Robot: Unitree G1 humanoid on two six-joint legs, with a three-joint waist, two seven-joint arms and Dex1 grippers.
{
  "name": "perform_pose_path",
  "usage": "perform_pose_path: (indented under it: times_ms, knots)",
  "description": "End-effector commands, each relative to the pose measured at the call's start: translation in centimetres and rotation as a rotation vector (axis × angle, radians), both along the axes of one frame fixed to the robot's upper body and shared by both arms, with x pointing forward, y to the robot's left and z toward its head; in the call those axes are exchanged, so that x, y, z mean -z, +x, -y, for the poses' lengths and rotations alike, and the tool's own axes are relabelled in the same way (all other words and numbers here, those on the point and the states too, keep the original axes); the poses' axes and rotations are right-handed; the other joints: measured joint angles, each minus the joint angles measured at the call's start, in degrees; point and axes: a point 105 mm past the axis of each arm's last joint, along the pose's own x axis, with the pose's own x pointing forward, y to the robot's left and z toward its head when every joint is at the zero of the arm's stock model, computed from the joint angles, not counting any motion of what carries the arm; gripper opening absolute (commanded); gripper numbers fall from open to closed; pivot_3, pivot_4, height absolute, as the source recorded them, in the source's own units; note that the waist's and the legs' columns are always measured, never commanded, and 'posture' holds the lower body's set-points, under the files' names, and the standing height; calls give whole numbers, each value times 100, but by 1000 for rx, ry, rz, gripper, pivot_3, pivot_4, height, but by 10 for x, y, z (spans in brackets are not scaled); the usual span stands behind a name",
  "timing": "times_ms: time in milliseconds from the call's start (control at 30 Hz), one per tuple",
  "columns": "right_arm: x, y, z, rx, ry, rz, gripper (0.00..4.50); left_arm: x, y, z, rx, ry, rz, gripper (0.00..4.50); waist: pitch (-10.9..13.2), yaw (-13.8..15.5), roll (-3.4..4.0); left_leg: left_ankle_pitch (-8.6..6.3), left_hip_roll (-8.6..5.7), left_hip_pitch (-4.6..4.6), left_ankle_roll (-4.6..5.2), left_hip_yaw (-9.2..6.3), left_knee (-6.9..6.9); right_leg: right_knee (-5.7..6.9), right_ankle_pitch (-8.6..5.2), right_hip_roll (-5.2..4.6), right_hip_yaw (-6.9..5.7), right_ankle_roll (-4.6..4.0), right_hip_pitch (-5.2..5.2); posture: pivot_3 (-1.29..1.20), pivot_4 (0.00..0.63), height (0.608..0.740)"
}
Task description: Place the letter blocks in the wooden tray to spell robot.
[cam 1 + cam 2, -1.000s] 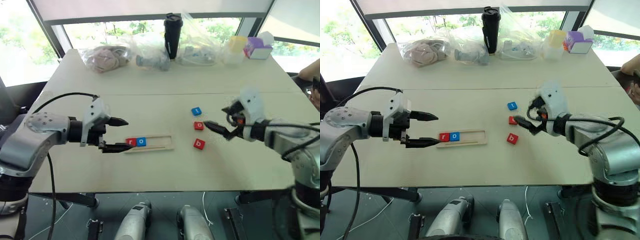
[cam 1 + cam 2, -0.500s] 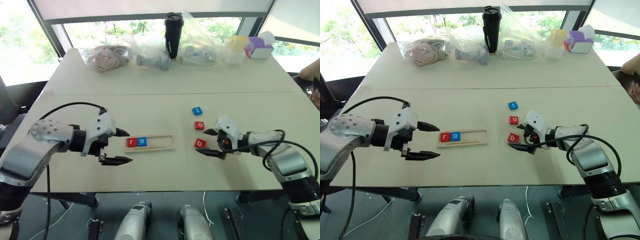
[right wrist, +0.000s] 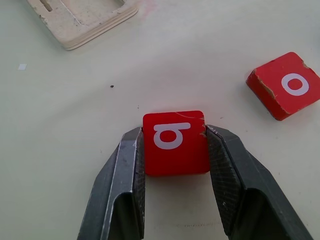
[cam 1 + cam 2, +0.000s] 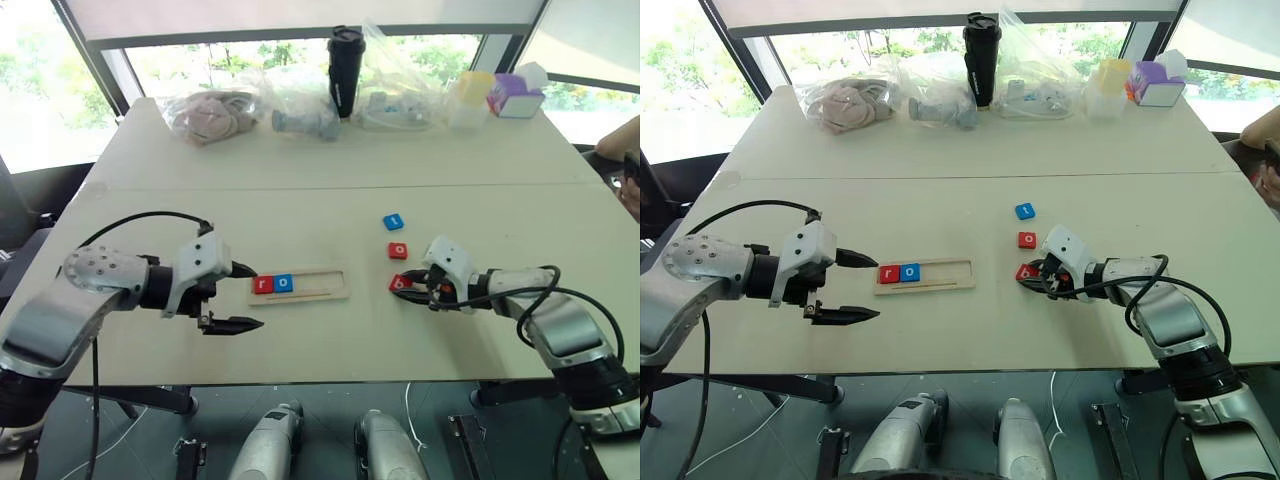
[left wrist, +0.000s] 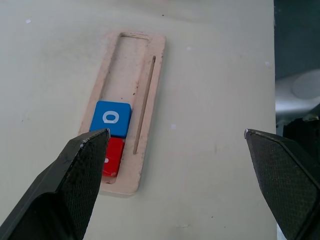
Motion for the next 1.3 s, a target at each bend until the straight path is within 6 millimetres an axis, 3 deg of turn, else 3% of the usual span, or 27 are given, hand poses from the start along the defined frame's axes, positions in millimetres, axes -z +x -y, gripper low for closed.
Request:
perform_pose_path:
  times_ms: [33,200,333,467,667,967,1300]
  knots:
    - [-9,-2,-1,-10,5,38,1166,-10,3,-2,8,8,51,4500,0,-1,0,0,0,1,0,0,0,0,0,0,0,0,0,0,150,740]
    - [-38,4,-22,-50,81,101,1166,-12,5,-7,-9,12,56,4500,0,-10,0,0,0,0,0,0,0,0,0,0,0,0,-1,0,150,740]
    - [-66,6,-67,-241,96,167,1166,-11,6,-17,-48,32,56,4500,2,-74,3,1,3,1,0,0,0,5,1,4,2,1,-6,0,150,740]
    - [-76,18,-95,-315,111,191,1166,-7,14,-32,-102,102,89,4500,1,-30,1,1,16,6,-1,-3,-3,7,4,15,-1,2,-9,0,150,740]
    - [-56,18,-135,-495,50,144,1166,-7,13,-34,-143,85,112,4500,1,-23,0,-2,-1,5,-8,-4,2,0,8,7,0,8,-18,0,150,740]
    - [-38,17,-149,-599,21,75,1166,-7,6,-31,-205,39,116,4500,0,-32,1,-2,5,13,-15,-4,1,21,21,15,2,22,-24,0,150,740]
    - [-27,32,-168,-595,3,65,1166,-11,8,-30,-245,18,129,4500,0,-46,1,4,8,16,-26,-4,1,42,24,22,3,18,-32,0,150,740]
